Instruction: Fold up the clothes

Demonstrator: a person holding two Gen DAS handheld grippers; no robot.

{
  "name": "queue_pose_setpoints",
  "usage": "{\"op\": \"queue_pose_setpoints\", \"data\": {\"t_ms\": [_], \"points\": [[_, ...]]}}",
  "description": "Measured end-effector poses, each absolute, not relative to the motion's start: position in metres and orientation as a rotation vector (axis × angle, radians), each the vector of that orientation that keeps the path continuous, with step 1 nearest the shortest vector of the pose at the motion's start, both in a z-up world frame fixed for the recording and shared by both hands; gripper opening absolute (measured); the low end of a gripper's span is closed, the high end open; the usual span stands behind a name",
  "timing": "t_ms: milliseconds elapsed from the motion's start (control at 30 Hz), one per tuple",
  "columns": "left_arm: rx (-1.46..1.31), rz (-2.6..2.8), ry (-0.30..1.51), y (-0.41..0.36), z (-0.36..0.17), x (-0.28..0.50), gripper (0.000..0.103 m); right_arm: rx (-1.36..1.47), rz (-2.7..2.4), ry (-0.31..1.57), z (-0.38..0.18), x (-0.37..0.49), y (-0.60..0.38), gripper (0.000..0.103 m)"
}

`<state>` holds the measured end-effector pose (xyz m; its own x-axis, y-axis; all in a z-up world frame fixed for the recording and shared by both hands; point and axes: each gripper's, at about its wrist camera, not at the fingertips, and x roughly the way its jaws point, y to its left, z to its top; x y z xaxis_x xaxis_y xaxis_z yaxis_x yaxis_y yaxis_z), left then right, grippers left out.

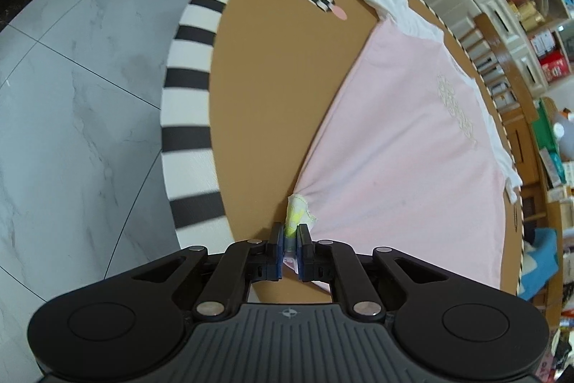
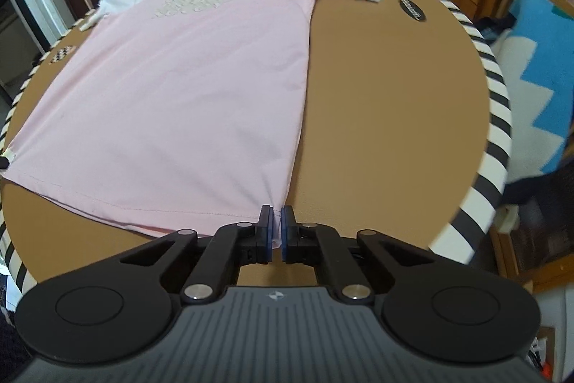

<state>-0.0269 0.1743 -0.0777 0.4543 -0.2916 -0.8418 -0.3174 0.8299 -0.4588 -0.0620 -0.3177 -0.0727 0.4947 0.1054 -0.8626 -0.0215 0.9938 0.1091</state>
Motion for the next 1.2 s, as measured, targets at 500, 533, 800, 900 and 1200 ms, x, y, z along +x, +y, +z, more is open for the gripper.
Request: {"op": "queue_pose_setpoints", "data": {"t_ms": [500,533,800,900,1200], "points": [[-0.619,0.026,1.142,0.177,-0.07,-0.04,0.025,0.105,0.063,1.114,-0.08,-0.067,-0.323,0.012],[-0.615,0.037,1.141,0.179,-0.067,-0.043,0.027,0.099,0.062,1.128,-0.079,-0.068,-0.324,0.015],[-0.247,-0.07,0.885,0.129,-0.014,-0.024,0.071,0.032,0.072,0.984,-0.049,-0.046,-0.316,0.033],[-0.069,-0.078,0.947,0.075,-0.03,0.012,0.071,0.02,0.17,0.977,-0.055,-0.01,-0.282,0.031],[0.01,-0.081,0.996,-0.006,-0.037,0.047,0.081,-0.011,0.293,0.89,-0.038,0.028,-0.227,0.075]]}}
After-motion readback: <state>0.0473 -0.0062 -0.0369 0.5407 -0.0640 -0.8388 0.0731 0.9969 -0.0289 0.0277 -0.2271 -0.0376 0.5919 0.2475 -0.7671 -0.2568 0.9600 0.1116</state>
